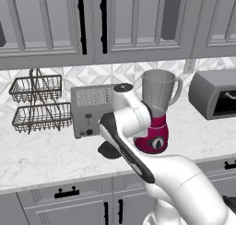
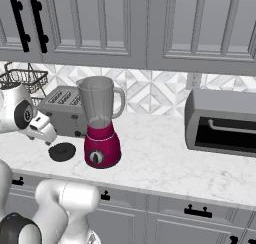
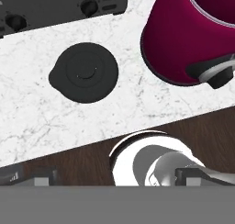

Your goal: Close the lid blender by securely placing the lid on top.

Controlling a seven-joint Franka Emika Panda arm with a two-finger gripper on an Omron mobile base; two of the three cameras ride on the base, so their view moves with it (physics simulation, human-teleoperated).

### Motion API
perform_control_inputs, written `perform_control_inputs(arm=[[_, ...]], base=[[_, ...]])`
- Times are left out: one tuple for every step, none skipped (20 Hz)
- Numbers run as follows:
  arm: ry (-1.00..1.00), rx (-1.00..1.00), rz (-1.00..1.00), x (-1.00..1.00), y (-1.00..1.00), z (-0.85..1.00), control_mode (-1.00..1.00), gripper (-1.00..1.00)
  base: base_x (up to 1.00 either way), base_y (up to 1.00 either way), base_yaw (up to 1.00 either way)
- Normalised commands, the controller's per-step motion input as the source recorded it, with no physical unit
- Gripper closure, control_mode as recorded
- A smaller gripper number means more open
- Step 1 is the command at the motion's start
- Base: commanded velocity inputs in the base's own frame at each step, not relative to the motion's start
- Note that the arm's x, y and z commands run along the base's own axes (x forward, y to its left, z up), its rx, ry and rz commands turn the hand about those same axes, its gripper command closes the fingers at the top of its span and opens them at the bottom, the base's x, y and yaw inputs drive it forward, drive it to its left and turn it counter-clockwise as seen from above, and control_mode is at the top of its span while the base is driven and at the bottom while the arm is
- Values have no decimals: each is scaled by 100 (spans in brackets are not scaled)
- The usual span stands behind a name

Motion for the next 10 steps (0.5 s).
perform_control_inputs(arm=[[0, 0, -10, 20, 0, -19, -100, -100], [0, 0, -11, 24, 0, -29, -100, -100], [0, -1, -10, 22, 1, -36, -100, -100], [3, -1, -8, 22, 1, -36, -100, -100], [2, 0, -5, 18, 2, -34, -100, -100], [1, 0, -3, 16, 4, -31, -100, -100], [1, 0, -3, 17, 6, -31, -100, -100], [2, 0, -2, 20, 6, -31, -100, -100], [1, 0, -1, 19, 6, -29, -100, -100], [0, 0, 0, 16, 6, -28, -100, -100]], base=[[0, 0, 0], [0, 0, 0], [0, 0, 0], [0, 0, 0], [0, 0, 0], [0, 0, 0], [0, 0, 0], [0, 0, 0], [0, 0, 0], [0, 0, 0]])
